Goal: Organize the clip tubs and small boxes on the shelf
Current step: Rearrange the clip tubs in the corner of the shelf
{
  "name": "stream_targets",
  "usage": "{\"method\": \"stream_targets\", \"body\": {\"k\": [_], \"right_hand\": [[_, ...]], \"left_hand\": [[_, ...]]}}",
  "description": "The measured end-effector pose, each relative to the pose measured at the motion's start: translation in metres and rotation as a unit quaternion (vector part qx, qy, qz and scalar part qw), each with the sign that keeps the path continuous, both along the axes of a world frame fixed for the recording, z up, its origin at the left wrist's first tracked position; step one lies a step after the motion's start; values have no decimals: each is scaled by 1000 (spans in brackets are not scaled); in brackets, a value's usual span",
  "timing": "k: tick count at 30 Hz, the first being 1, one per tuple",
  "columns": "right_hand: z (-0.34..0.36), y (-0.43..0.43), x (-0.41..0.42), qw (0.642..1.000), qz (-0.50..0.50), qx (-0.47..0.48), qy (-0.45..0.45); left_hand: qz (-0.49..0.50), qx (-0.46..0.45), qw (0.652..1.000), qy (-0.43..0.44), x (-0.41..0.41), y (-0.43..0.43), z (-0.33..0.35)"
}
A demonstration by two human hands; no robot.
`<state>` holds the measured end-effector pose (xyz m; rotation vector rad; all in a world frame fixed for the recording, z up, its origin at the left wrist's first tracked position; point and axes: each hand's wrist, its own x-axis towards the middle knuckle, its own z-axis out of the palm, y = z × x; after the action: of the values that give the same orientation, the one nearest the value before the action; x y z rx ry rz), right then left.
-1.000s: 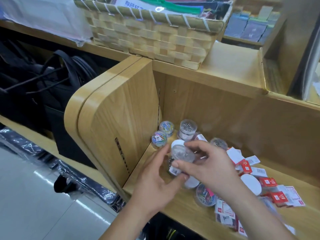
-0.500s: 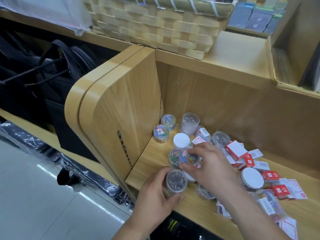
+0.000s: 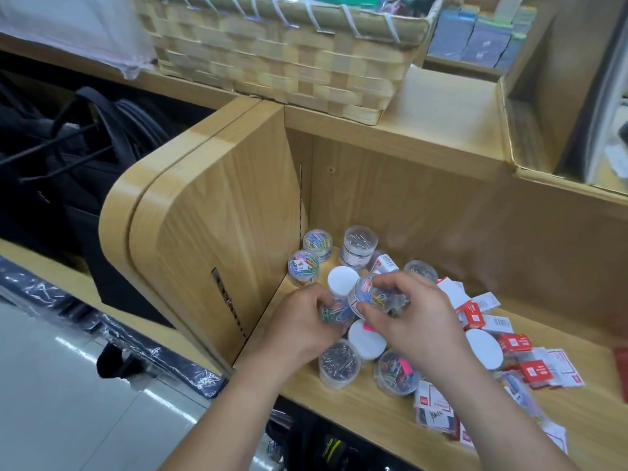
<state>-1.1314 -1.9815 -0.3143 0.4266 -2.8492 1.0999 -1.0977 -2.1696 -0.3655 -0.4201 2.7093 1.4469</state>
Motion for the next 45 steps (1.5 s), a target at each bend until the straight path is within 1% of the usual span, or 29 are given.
{"method": "stream_targets", "body": {"k": [4,6,8,10,13,15,18,21,24,26,28,30,31,33,34,35,38,40,43,45], "right_hand": [[4,1,-10,1000,2,-5,-14],[9,-4,-18,1000,18,6,-8],[14,-10,-28,999,31,20,6],[18,-17,-39,998,44,32,27],[25,-37,-57,994,57,55,80],[27,-57,-71,987,69,96,105],[27,-84,-89,979,95,151,94],[22,-100,-103,977,101,172,76],[10,-105,-110,976,100,187,48],[2,-104,-112,977,121,166,55],[-3,-97,-113,980,143,121,66],[-8,-84,-113,974,171,106,106],[-9,-77,-112,966,184,127,127],[-11,-67,-109,942,210,213,149],[-12,-65,-107,934,225,243,137],[-11,-65,-106,931,238,253,117],[-6,-69,-111,937,265,223,49],[-3,-70,-114,941,276,193,17],[-1,-65,-111,946,271,174,31],[0,-61,-105,947,260,183,53]], "left_hand": [[-24,-85,995,-34,-11,7,9],[-29,-99,994,-24,-10,8,12],[-16,-98,995,1,-2,8,14],[29,-110,993,37,10,4,17],[109,-182,969,123,26,-9,13],[133,-186,963,142,29,-17,8],[113,-178,962,172,25,-20,2],[96,-205,955,193,12,-18,4],[96,-228,951,187,-7,-14,5],[98,-256,944,185,-18,-12,4],[99,-273,938,189,-22,-11,-1],[94,-278,936,195,-20,-13,-7],[92,-285,934,193,-19,-14,-8],[89,-301,932,180,-16,-17,-8],[85,-305,933,173,-15,-18,-9],[79,-305,934,170,-14,-18,-9],[66,-291,939,169,-10,-14,-5],[68,-289,936,187,-2,-12,-2],[72,-291,924,238,7,-11,-3],[63,-274,931,235,11,-10,-8]]}}
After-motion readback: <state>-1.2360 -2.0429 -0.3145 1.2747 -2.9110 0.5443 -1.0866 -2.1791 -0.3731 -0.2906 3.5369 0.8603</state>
